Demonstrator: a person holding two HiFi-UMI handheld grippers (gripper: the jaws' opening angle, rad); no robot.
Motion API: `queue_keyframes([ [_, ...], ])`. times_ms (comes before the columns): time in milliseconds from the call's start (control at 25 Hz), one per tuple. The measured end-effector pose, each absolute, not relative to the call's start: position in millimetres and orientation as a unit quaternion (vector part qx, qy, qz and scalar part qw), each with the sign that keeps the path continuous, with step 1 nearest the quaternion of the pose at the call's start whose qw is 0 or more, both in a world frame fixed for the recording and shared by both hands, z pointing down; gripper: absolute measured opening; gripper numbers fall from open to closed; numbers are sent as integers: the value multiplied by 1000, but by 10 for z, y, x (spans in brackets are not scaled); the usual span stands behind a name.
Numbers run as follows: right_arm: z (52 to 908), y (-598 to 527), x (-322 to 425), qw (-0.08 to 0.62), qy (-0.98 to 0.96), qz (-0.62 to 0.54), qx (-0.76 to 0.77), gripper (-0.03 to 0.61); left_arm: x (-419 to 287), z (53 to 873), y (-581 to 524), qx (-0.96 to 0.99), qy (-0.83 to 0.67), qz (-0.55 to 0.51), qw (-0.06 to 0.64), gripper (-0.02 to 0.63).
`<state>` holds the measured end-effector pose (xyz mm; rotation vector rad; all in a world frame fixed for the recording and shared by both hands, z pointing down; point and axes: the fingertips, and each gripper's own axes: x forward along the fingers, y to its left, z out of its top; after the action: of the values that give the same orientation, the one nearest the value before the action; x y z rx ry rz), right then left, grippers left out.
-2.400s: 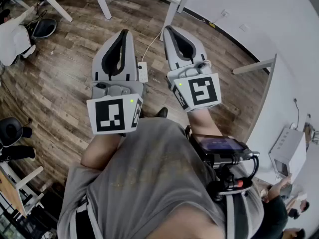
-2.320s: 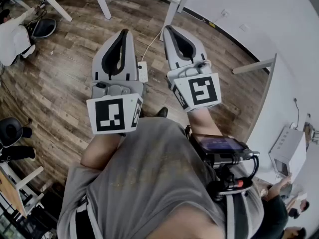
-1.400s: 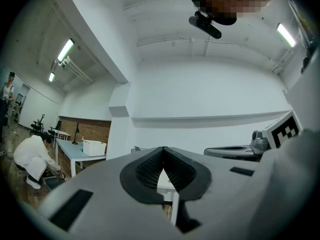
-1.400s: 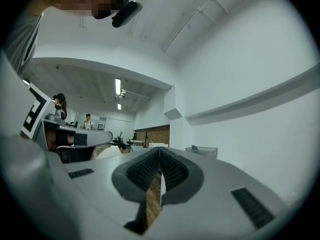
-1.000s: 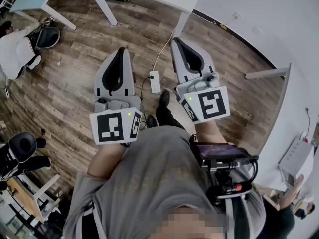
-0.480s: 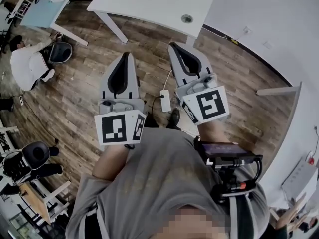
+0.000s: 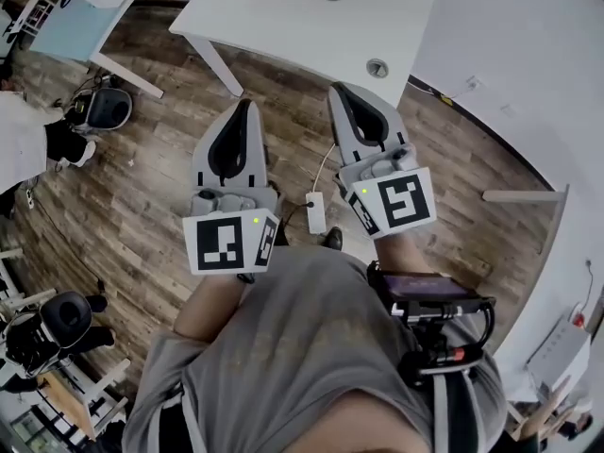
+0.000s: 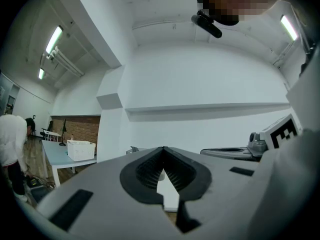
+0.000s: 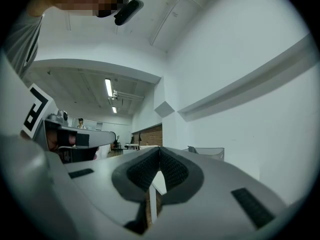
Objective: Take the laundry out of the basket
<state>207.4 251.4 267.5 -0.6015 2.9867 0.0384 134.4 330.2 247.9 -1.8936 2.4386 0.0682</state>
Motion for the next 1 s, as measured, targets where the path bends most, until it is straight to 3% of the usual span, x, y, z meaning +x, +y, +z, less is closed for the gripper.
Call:
queue_keyframes([
  [600, 2574, 2151, 193, 31, 966, 38, -254, 8, -727, 2500, 2951, -642, 764, 57, 15, 8],
  [1000, 2461, 1785, -25, 25, 956, 58, -287, 8, -1037, 2491, 2654, -658, 750, 72, 12, 8],
])
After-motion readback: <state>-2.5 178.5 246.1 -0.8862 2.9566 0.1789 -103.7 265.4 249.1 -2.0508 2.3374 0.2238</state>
